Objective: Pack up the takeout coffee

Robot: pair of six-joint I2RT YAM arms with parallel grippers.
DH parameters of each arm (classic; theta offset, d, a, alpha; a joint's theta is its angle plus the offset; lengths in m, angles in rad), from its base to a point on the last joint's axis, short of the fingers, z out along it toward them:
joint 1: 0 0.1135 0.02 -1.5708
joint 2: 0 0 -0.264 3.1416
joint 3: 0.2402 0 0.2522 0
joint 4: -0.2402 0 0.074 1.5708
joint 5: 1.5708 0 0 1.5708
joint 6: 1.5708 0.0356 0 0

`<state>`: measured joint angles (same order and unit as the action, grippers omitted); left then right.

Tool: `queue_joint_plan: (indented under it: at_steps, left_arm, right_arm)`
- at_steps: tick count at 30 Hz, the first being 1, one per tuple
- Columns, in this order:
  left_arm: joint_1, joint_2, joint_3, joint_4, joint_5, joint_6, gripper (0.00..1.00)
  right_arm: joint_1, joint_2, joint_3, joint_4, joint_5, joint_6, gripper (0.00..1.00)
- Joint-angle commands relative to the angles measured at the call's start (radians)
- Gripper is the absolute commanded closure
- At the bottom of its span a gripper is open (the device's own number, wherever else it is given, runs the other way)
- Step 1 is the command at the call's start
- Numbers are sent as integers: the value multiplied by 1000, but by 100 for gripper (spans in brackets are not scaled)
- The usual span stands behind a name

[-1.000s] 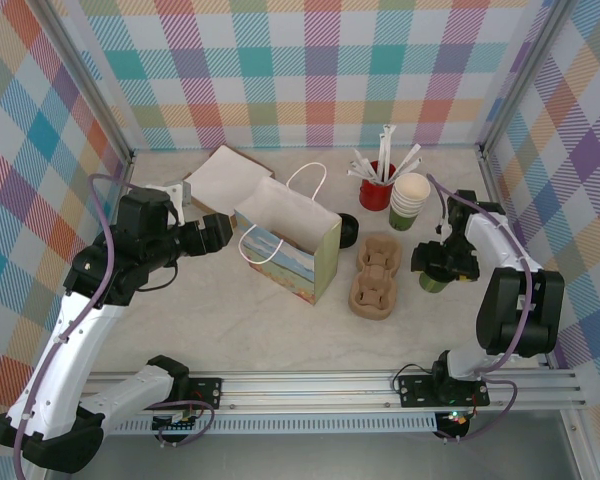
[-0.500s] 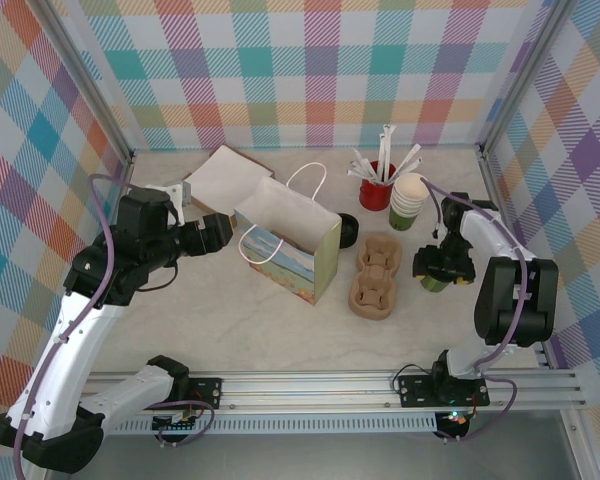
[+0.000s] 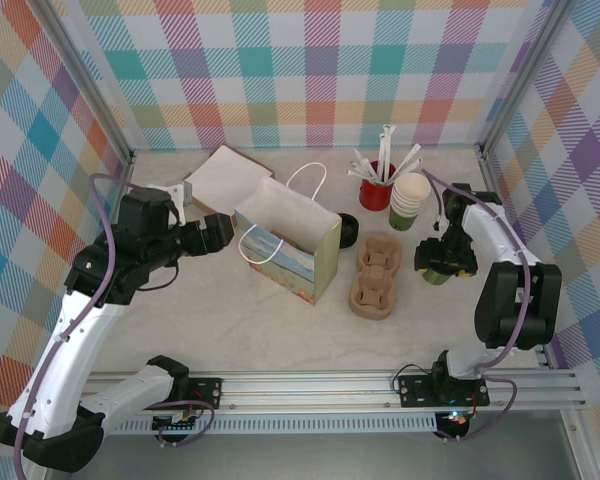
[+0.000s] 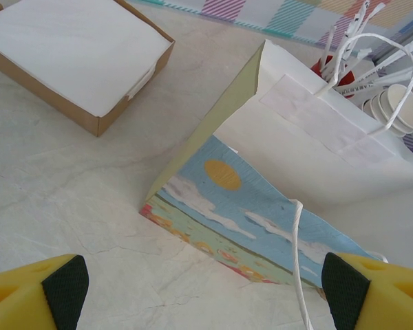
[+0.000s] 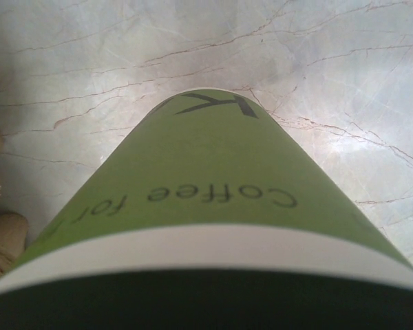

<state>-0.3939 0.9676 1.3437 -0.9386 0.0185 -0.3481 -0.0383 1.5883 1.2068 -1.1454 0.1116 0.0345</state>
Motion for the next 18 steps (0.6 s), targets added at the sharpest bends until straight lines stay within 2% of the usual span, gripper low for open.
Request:
queue_joint_plan:
  at_steps: [1, 10, 18]
  left_arm:
    - [12, 0, -10, 15, 16, 0, 10]
    - [12, -2, -9, 12, 14, 3, 10]
    - [12, -1, -9, 10, 14, 0, 10]
  right_arm:
    - [7, -2, 8, -14, -33, -22, 17]
    - [28, 86, -10, 67, -64, -25, 15]
    - [28, 87, 6, 31, -61, -33, 7]
